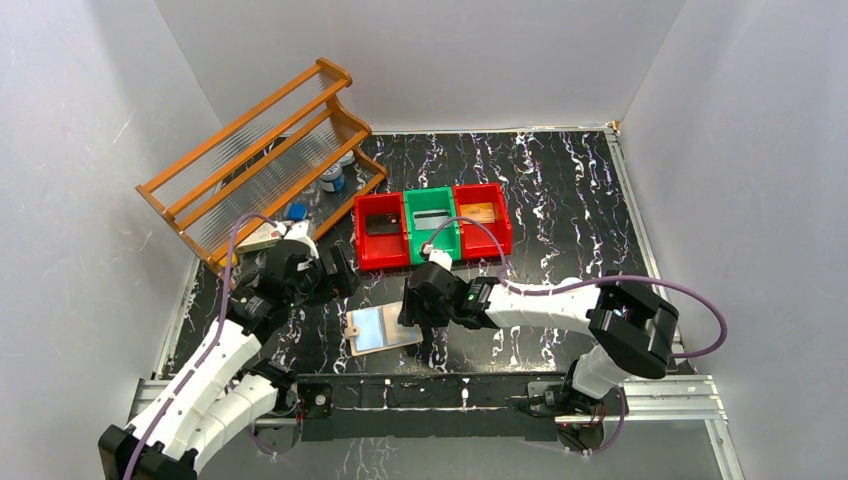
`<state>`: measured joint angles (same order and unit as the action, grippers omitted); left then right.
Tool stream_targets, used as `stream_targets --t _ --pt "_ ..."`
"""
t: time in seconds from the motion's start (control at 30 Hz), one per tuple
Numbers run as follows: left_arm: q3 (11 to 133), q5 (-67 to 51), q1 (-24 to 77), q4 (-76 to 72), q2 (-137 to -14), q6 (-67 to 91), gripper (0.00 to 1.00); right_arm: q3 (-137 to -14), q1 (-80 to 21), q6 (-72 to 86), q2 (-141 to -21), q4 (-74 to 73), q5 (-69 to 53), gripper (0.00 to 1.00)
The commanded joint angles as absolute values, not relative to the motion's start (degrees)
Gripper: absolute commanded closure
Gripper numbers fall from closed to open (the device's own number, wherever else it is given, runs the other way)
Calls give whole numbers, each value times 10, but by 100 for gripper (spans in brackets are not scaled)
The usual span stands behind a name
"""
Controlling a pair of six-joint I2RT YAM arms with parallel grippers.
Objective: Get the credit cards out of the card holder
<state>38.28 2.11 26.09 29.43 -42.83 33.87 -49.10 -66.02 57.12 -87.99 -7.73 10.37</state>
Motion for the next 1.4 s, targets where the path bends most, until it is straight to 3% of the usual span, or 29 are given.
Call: stream_targets --t 0.0,0.27,0.77,1.23,1.27,1.37 --pt "356 -41 262 307 -454 419 6 -510 -661 582 -884 -60 103 44" --pt "344 -100 262 298 -535 430 21 -505 -661 586 -893 -16 78 47" --pt "309 -101 262 270 -613 430 28 -549 -660 590 -946 -89 76 47" --pt "264 -136 262 208 -660 433 57 -573 -655 587 -980 -109 49 45" --pt "266 -141 262 204 -663 428 62 -568 -652 576 -984 -67 11 46" --pt "266 -145 262 201 -662 426 66 -552 -646 580 -975 -6 -28 46"
